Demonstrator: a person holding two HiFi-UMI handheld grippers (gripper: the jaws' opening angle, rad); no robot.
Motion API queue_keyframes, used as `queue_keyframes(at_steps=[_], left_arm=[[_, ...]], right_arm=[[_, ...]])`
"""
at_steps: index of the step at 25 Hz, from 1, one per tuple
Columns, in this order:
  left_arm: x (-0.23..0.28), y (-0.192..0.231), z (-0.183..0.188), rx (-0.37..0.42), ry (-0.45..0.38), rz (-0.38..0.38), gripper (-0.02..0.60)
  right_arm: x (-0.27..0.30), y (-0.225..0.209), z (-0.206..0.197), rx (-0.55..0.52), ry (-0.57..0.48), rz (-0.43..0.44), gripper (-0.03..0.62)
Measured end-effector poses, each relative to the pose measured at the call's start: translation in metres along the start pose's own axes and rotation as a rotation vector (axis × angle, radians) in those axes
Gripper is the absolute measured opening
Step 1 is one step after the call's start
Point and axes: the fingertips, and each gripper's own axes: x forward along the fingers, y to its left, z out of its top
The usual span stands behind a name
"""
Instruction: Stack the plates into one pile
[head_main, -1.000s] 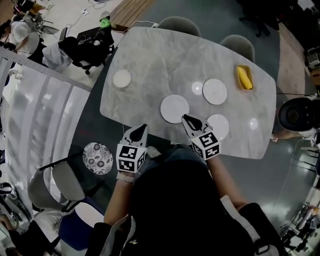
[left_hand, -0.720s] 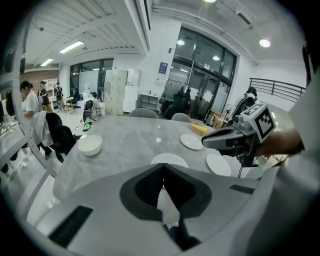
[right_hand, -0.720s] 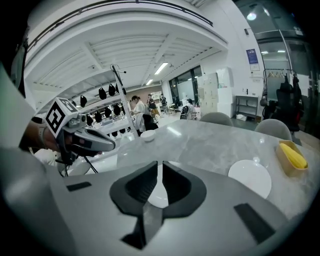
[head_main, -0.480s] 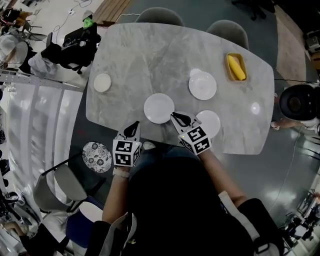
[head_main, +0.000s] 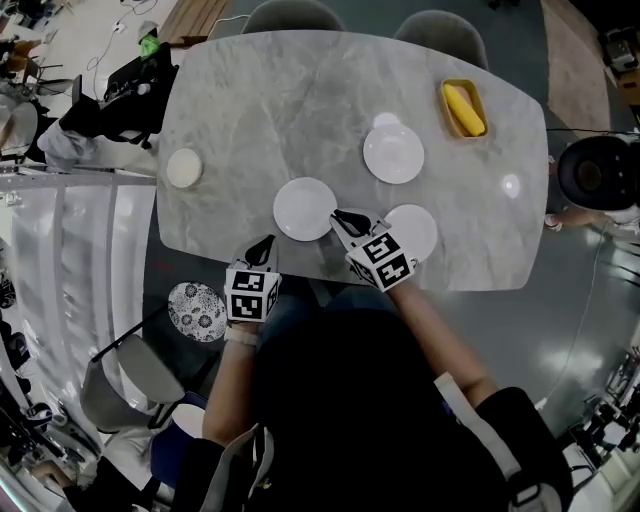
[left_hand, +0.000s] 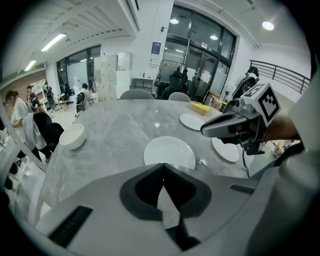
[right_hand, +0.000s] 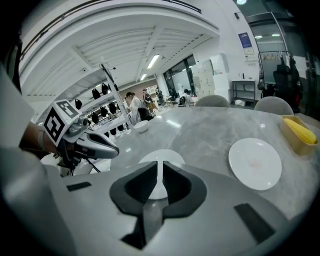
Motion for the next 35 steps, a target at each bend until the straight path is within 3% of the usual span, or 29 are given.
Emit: queue_keyframes(at_steps=[10, 15, 19, 28, 35], left_arm=[[0.032, 0.02, -0.005, 0.107, 0.08, -0.123, 0.005], [0.048, 0.022, -0.003, 0.163, 0.12, -0.2, 0.005], [0.067, 0.025, -0.01, 0.211, 0.157, -0.255, 0.005], [0.084, 0.03, -0.017, 0.238, 0.256, -0.372, 0.005], [0.086, 0.033, -0.015, 0.266, 0.273, -0.425, 0.005]], right_arm=[[0.03, -0.014, -0.012, 0.104, 0.039, -0.11, 0.027], [0.041, -0.025, -0.022, 0.177, 0.062, -0.176, 0.111], [0.051, -0.033, -0.03, 0.232, 0.079, -0.217, 0.135], [0.063, -0.038, -0.039, 0.338, 0.101, -0.292, 0.153], [0.066, -0.031, -0.045, 0.39, 0.116, -0.315, 0.153]])
